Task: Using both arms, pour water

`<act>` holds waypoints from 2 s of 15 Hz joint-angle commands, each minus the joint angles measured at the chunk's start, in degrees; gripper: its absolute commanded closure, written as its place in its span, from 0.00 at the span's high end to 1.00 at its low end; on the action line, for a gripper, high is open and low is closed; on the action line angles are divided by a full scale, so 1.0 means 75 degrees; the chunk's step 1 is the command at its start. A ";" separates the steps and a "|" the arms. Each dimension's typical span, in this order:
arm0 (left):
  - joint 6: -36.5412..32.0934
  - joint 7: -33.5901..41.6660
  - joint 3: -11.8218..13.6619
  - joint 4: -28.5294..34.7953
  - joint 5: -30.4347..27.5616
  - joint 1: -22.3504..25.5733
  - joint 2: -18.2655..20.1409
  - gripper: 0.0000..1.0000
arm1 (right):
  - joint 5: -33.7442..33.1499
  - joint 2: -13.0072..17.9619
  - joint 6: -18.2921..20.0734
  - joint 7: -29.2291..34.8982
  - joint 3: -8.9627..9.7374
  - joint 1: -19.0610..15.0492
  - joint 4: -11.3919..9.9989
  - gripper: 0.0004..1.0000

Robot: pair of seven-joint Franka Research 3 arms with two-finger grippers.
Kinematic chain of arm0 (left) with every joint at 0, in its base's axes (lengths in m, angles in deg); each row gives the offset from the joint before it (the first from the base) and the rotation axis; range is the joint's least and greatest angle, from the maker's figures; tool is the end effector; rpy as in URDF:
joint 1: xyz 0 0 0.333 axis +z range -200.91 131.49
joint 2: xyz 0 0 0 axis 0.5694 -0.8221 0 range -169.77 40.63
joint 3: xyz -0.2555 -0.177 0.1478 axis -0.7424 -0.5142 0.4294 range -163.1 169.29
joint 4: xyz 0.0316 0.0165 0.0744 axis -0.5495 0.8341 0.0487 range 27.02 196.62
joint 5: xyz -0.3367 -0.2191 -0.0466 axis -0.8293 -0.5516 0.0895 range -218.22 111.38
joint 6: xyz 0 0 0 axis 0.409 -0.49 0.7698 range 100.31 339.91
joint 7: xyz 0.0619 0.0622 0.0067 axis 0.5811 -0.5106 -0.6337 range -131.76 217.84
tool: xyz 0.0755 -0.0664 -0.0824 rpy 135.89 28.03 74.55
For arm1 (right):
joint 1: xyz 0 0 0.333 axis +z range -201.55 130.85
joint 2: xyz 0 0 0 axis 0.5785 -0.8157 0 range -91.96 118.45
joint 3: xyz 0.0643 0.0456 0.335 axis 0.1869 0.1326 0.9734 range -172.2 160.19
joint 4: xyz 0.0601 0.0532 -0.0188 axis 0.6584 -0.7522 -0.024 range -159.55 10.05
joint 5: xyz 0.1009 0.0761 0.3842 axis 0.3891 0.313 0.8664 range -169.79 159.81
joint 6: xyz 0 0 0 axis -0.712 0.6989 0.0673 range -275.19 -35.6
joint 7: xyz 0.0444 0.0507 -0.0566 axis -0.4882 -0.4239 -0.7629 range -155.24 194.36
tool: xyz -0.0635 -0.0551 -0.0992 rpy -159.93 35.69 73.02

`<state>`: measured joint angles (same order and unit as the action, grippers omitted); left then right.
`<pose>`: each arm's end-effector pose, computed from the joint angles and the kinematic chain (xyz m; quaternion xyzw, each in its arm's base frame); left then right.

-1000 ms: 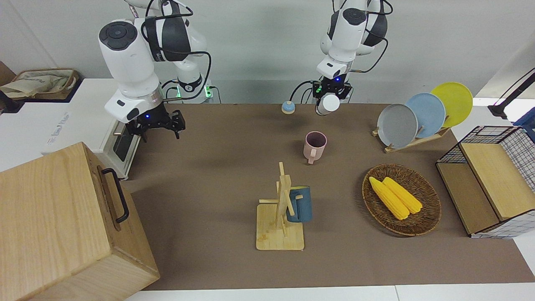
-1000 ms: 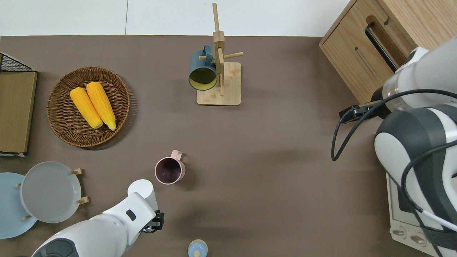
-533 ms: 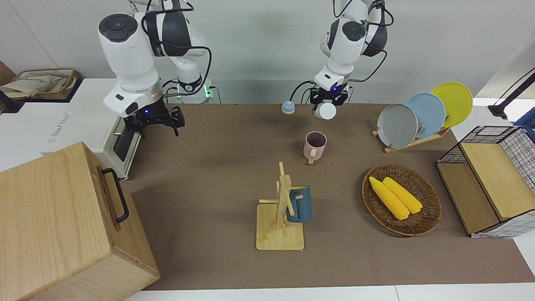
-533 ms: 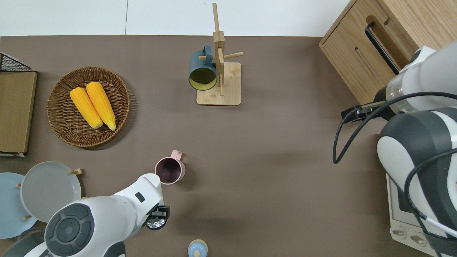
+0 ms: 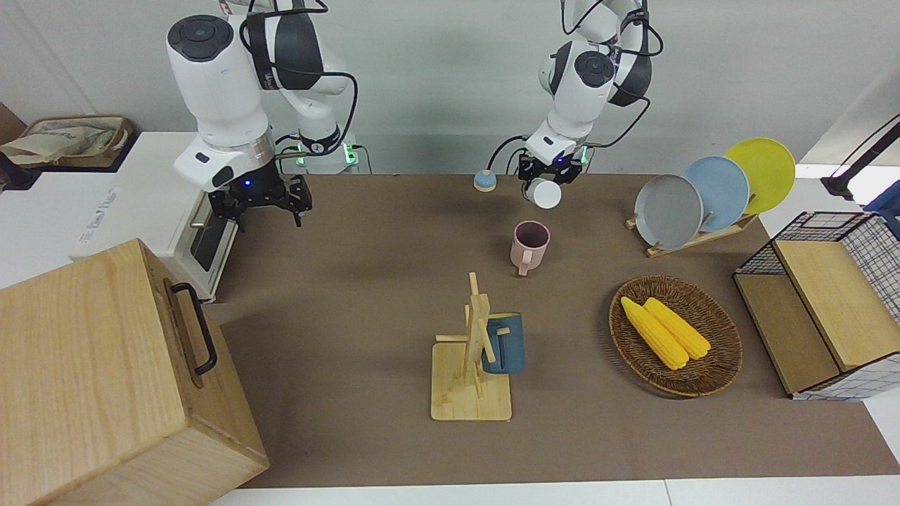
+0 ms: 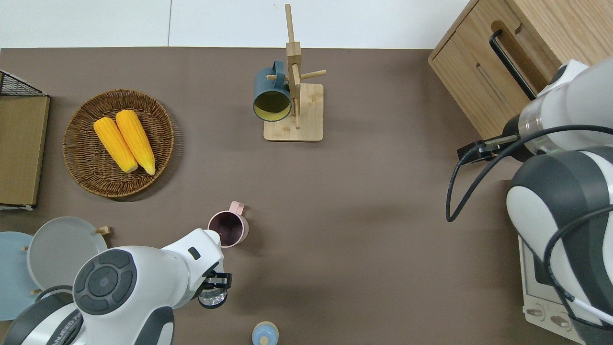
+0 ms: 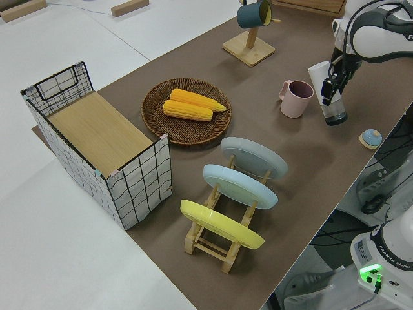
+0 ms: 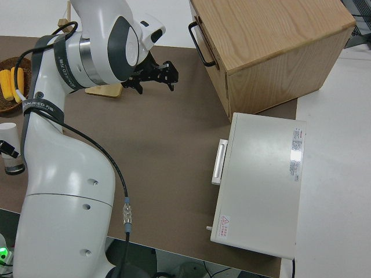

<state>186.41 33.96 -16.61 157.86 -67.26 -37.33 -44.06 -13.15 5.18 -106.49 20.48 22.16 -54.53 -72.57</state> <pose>0.3840 -0.1841 0.4306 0.9958 -0.0513 -0.0674 0.0342 0.6123 0.0611 0.5708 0.9964 0.0760 0.0004 0.0377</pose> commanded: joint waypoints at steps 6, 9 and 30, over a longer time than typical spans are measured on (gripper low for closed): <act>-0.1361 -0.0219 0.0073 -0.1322 0.0439 0.0056 -0.0917 0.00 | 0.0383 0.0255 -0.0054 -0.0285 -0.2215 0.1545 -0.0102 0.99; -0.1889 -0.0393 0.0096 -0.1802 0.0684 0.0056 -0.1467 0.00 | 0.0666 0.0290 -0.0054 -0.0380 -0.3344 0.2498 -0.0102 0.99; -0.2441 -0.0476 0.0073 -0.1792 0.0802 -0.0073 -0.1351 0.00 | 0.1100 0.0349 0.0145 -0.0309 -0.4131 0.3179 0.0530 0.99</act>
<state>170.50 31.62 -16.31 146.14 -62.40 -37.31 -54.99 -6.25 7.50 -106.10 19.03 -9.12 -30.79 -70.47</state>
